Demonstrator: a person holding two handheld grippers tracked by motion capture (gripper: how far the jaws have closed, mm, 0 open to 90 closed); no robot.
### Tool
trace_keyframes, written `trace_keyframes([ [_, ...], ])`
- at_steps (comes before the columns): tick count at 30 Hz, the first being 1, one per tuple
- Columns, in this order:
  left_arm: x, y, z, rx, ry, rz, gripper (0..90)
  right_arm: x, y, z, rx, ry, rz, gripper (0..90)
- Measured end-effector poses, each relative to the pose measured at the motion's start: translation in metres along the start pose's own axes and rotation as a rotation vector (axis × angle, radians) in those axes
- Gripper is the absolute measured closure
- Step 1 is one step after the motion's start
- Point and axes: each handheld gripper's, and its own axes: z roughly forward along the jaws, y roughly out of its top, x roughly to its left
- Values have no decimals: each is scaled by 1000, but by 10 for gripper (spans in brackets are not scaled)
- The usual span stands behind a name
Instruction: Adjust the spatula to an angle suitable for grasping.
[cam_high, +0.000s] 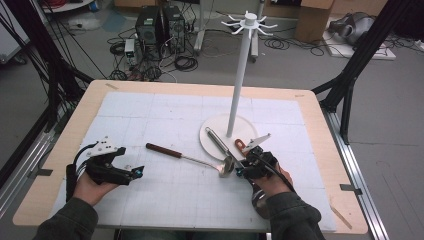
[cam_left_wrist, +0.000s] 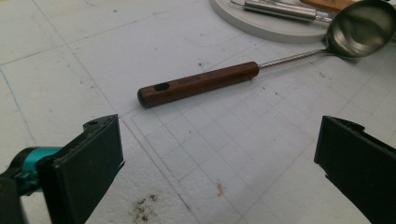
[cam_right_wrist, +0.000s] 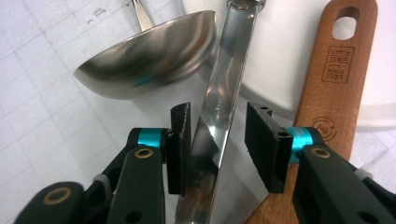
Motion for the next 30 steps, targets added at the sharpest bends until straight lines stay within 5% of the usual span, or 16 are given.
trace_keyframes([
  [30, -1, 0, 1, 9, -3, 4, 18, -2, 1, 6, 21, 28, 12, 674],
])
